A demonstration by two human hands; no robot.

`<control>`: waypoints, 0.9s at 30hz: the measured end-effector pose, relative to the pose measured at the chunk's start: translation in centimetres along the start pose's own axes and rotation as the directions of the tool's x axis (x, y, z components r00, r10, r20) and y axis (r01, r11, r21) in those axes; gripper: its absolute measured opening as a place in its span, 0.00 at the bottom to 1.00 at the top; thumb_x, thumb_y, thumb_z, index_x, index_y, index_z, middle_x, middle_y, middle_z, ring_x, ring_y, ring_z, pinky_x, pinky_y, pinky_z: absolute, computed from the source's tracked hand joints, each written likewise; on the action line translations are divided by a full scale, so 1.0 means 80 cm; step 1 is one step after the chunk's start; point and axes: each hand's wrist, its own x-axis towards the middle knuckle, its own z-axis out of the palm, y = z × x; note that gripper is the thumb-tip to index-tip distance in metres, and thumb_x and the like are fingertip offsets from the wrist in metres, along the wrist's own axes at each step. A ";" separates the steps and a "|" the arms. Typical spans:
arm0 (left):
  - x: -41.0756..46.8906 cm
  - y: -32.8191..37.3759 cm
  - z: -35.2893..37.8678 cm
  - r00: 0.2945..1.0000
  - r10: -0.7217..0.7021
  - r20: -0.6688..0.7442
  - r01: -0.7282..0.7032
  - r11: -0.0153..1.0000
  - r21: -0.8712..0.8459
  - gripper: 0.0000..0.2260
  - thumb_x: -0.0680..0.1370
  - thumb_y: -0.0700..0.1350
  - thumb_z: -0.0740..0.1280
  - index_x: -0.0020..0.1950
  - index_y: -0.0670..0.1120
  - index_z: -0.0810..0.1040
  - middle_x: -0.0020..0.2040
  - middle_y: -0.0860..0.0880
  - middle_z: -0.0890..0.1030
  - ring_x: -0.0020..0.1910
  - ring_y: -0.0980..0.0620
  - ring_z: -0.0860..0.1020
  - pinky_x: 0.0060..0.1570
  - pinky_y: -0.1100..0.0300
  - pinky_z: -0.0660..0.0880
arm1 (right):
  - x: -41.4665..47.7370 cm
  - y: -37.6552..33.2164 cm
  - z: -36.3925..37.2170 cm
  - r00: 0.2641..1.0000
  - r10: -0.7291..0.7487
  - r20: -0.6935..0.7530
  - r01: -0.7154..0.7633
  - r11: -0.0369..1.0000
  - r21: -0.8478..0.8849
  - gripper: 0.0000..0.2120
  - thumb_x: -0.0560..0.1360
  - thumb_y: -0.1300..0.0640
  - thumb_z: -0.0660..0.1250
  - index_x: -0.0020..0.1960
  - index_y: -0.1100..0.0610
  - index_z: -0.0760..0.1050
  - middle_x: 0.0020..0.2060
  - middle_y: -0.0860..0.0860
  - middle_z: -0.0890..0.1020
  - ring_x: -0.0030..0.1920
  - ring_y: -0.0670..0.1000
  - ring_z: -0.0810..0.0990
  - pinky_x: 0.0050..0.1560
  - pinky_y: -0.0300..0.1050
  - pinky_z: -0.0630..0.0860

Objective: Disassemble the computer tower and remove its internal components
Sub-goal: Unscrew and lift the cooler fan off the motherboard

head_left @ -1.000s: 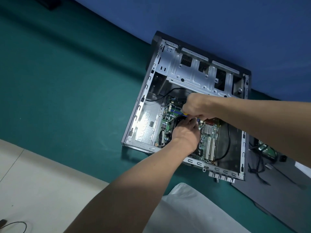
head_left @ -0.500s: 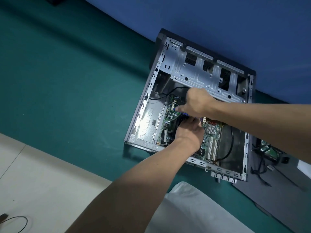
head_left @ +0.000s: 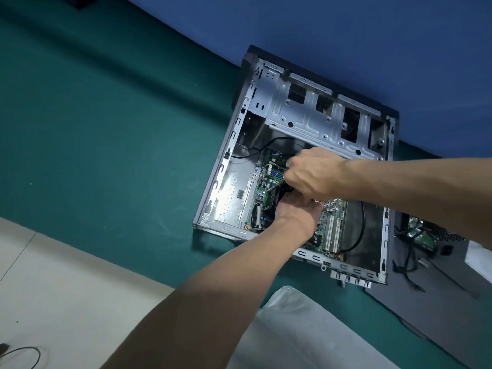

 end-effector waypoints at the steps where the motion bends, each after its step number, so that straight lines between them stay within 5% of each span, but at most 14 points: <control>1: 0.000 -0.001 0.002 1.000 -0.001 -0.005 0.001 1.000 0.000 0.16 0.82 0.40 0.58 0.69 0.49 0.71 0.61 0.48 0.75 0.49 0.47 0.74 0.43 0.56 0.72 | 0.002 0.002 -0.001 1.000 -0.014 -0.011 0.014 1.000 0.021 0.15 0.81 0.56 0.57 0.39 0.62 0.74 0.35 0.54 0.80 0.34 0.52 0.80 0.32 0.43 0.77; 3: 0.001 -0.002 0.004 0.999 0.000 -0.039 -0.001 1.000 -0.019 0.18 0.82 0.40 0.60 0.72 0.49 0.68 0.66 0.48 0.72 0.58 0.47 0.74 0.52 0.54 0.74 | 0.009 0.003 -0.004 0.999 0.040 -0.030 -0.035 0.989 0.143 0.09 0.77 0.62 0.61 0.40 0.63 0.76 0.37 0.57 0.80 0.37 0.56 0.81 0.38 0.50 0.81; 6: 0.001 -0.002 0.005 0.995 0.040 -0.089 -0.040 0.999 -0.003 0.23 0.78 0.36 0.64 0.72 0.48 0.68 0.70 0.47 0.67 0.69 0.46 0.67 0.64 0.53 0.71 | 0.019 0.005 -0.004 0.954 0.291 0.074 -0.292 0.845 0.448 0.11 0.76 0.60 0.67 0.36 0.62 0.73 0.32 0.56 0.77 0.33 0.55 0.78 0.32 0.48 0.78; 8: 0.001 -0.002 0.006 0.995 0.048 -0.087 -0.046 0.999 0.020 0.21 0.76 0.36 0.67 0.68 0.46 0.71 0.72 0.46 0.65 0.73 0.46 0.59 0.69 0.51 0.67 | 0.023 0.011 -0.003 0.851 0.447 0.275 -0.512 0.591 0.624 0.14 0.77 0.55 0.66 0.36 0.61 0.72 0.30 0.54 0.76 0.29 0.51 0.75 0.25 0.42 0.70; 10: 0.002 -0.001 0.007 0.995 0.047 -0.087 -0.045 0.999 0.030 0.19 0.75 0.37 0.68 0.66 0.45 0.72 0.71 0.46 0.65 0.74 0.46 0.57 0.69 0.50 0.66 | 0.026 0.013 -0.004 0.755 0.428 0.497 -0.632 0.275 0.724 0.12 0.80 0.61 0.62 0.38 0.62 0.73 0.27 0.52 0.76 0.25 0.48 0.72 0.22 0.39 0.65; 11: 0.002 -0.001 0.008 0.995 0.044 -0.087 -0.041 0.999 0.032 0.19 0.75 0.37 0.68 0.66 0.44 0.72 0.71 0.45 0.65 0.74 0.46 0.57 0.68 0.50 0.67 | 0.028 0.011 -0.005 0.738 0.397 0.546 -0.650 0.200 0.734 0.13 0.80 0.62 0.60 0.37 0.62 0.73 0.26 0.52 0.75 0.24 0.47 0.70 0.21 0.38 0.64; 13: 0.003 -0.002 0.007 0.996 0.039 -0.083 -0.036 0.999 0.031 0.20 0.75 0.36 0.67 0.67 0.43 0.71 0.71 0.45 0.65 0.73 0.46 0.58 0.68 0.51 0.67 | 0.031 0.008 -0.007 0.777 0.396 0.490 -0.616 0.316 0.721 0.13 0.80 0.61 0.59 0.37 0.61 0.72 0.29 0.54 0.75 0.26 0.48 0.69 0.23 0.39 0.64; 15: 0.004 -0.002 0.005 0.997 0.046 -0.067 -0.045 0.999 0.027 0.21 0.75 0.35 0.67 0.67 0.43 0.71 0.70 0.45 0.66 0.72 0.46 0.61 0.68 0.51 0.67 | 0.033 0.003 -0.008 0.865 0.403 0.297 -0.500 0.651 0.572 0.12 0.79 0.57 0.61 0.39 0.61 0.71 0.31 0.54 0.73 0.28 0.49 0.69 0.26 0.41 0.66; 18: 0.001 -0.001 0.003 0.999 0.022 -0.043 -0.022 1.000 -0.005 0.15 0.75 0.33 0.65 0.60 0.42 0.74 0.64 0.45 0.74 0.60 0.46 0.74 0.56 0.55 0.73 | 0.024 -0.003 -0.010 0.976 0.202 0.079 -0.214 0.958 0.190 0.15 0.78 0.56 0.59 0.34 0.58 0.67 0.28 0.52 0.72 0.27 0.49 0.71 0.25 0.41 0.66; 21: -0.005 0.001 -0.002 0.999 -0.015 -0.042 0.013 0.999 -0.039 0.09 0.77 0.34 0.63 0.54 0.43 0.75 0.56 0.46 0.78 0.45 0.46 0.73 0.43 0.56 0.70 | 0.016 -0.006 -0.007 0.996 -0.084 0.005 0.083 0.972 -0.218 0.20 0.81 0.54 0.55 0.32 0.59 0.64 0.25 0.50 0.73 0.23 0.48 0.71 0.22 0.42 0.66; 23: -0.004 0.000 -0.004 0.999 -0.017 -0.047 0.015 0.999 -0.044 0.10 0.77 0.34 0.62 0.55 0.43 0.75 0.56 0.45 0.78 0.45 0.46 0.73 0.42 0.56 0.69 | 0.015 -0.004 -0.007 0.992 -0.119 -0.030 0.107 0.961 -0.257 0.19 0.81 0.56 0.56 0.32 0.60 0.66 0.25 0.51 0.74 0.24 0.49 0.73 0.24 0.42 0.69; 25: -0.003 0.000 -0.003 0.999 -0.019 -0.035 0.018 0.999 -0.048 0.11 0.76 0.34 0.63 0.57 0.43 0.75 0.58 0.45 0.77 0.52 0.45 0.76 0.45 0.54 0.72 | 0.017 -0.004 -0.006 0.996 -0.058 -0.070 0.049 0.991 -0.126 0.14 0.78 0.58 0.60 0.34 0.59 0.70 0.29 0.52 0.77 0.30 0.53 0.77 0.29 0.45 0.75; 27: 0.000 -0.001 0.001 0.999 -0.001 -0.047 0.000 0.999 -0.033 0.15 0.75 0.34 0.65 0.61 0.43 0.75 0.63 0.45 0.74 0.60 0.45 0.74 0.54 0.53 0.74 | 0.020 -0.005 -0.008 0.983 0.174 -0.056 -0.157 0.959 0.236 0.10 0.76 0.57 0.66 0.36 0.60 0.75 0.32 0.54 0.79 0.34 0.56 0.79 0.35 0.47 0.78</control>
